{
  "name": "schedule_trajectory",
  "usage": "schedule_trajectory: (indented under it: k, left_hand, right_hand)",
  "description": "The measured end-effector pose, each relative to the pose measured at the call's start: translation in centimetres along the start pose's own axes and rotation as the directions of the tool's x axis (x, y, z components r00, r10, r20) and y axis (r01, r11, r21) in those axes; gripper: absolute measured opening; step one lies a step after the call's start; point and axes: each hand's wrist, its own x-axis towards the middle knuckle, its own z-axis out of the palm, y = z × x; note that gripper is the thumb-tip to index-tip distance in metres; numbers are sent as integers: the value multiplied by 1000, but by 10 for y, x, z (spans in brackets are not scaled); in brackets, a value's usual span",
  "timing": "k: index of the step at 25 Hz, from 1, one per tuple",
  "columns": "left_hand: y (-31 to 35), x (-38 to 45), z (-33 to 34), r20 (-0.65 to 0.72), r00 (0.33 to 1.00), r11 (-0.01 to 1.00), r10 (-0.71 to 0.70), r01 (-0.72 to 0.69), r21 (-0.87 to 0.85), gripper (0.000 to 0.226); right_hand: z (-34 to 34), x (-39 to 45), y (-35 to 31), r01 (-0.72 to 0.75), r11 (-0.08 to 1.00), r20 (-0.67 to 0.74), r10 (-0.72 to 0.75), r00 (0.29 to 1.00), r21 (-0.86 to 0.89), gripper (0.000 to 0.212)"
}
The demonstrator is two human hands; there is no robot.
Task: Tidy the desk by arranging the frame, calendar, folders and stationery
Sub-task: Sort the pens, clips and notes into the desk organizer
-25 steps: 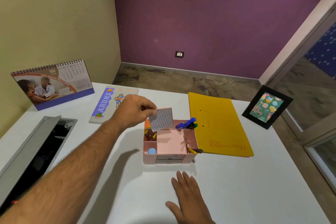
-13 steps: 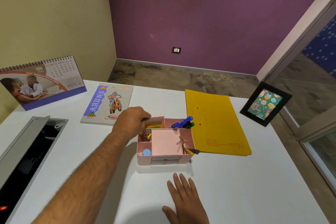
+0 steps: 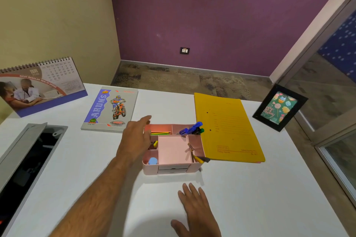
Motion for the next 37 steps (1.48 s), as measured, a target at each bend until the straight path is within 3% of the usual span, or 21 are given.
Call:
schedule_trajectory:
  k: [2, 4, 6, 8, 11, 14, 18, 24, 37]
  left_hand:
    - [-4, -16, 2, -70, 991, 958, -111, 89, -272, 51]
    - [-4, -37, 5, -42, 961, 834, -272, 214, -509, 52]
    - [-4, -60, 14, 45, 927, 677, -372, 304, -670, 47]
    - [-6, -78, 26, 124, 912, 581, -390, 348, -736, 43]
    - [-11, -93, 41, 183, 918, 596, -351, 370, -713, 49]
    - [-10, -99, 48, 205, 907, 615, -369, 403, -677, 66]
    - [-2, -100, 49, 205, 896, 625, -394, 425, -655, 52]
    - [-5, -76, 43, 130, 922, 666, -365, 356, -655, 48]
    - [2, 59, 29, -17, 946, 718, -323, 234, -656, 31]
  right_hand:
    - [-13, -3, -5, -126, 922, -191, 207, 960, 365, 64]
    - [-30, 5, -10, -241, 694, -191, 484, 854, 678, 72]
    - [-45, 25, -10, -329, 517, -85, 624, 777, 790, 85]
    - [-55, 46, -7, -316, 409, 3, 606, 795, 856, 98]
    - [-62, 65, -11, -244, 298, 69, 495, 866, 923, 104]
    - [-64, 68, -19, -230, 265, 75, 488, 870, 936, 90]
    - [-68, 68, -23, -234, 244, 85, 498, 863, 941, 88]
    - [-73, 84, -31, -197, 234, 58, 494, 868, 952, 88]
    - [-89, 223, -12, -86, 239, -35, 461, 887, 967, 85]
